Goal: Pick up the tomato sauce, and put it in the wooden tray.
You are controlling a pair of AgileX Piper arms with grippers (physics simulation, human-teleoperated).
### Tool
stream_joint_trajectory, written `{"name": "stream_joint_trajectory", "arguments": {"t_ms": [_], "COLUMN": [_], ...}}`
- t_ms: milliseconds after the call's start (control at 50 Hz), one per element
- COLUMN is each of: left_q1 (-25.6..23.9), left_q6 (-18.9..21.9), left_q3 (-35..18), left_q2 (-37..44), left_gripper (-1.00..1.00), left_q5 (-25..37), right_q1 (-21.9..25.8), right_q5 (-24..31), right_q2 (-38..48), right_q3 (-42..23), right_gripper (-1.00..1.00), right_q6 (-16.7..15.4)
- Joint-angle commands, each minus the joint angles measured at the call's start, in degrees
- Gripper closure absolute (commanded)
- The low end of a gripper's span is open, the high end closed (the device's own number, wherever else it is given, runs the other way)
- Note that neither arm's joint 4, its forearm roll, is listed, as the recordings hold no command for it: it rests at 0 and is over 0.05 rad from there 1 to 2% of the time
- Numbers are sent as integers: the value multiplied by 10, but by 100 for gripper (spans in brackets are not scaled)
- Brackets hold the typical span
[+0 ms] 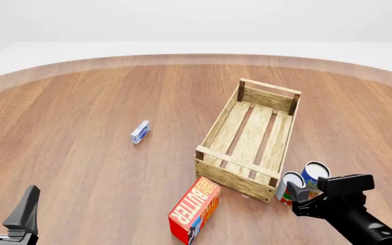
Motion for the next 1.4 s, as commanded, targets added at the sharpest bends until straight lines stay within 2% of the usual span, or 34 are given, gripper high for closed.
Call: {"name": "stream_joint_trajectory", "arguments": {"t_ms": [20, 760, 1400], "left_q1": [0, 0, 0], "left_q6": [0, 0, 0], "left_q3": [0, 0, 0], "left_q2": [0, 0, 0], "left_gripper": [-100, -100, -100], "left_q5": [0, 0, 0], "right_q1": [1, 4, 9], "right_q5": [-32, -131, -185], "right_q2": [30, 131, 200], "right_q3": [7, 16, 10], "right_gripper": [-100, -100, -100], "right_q6": [5, 17, 24]}}
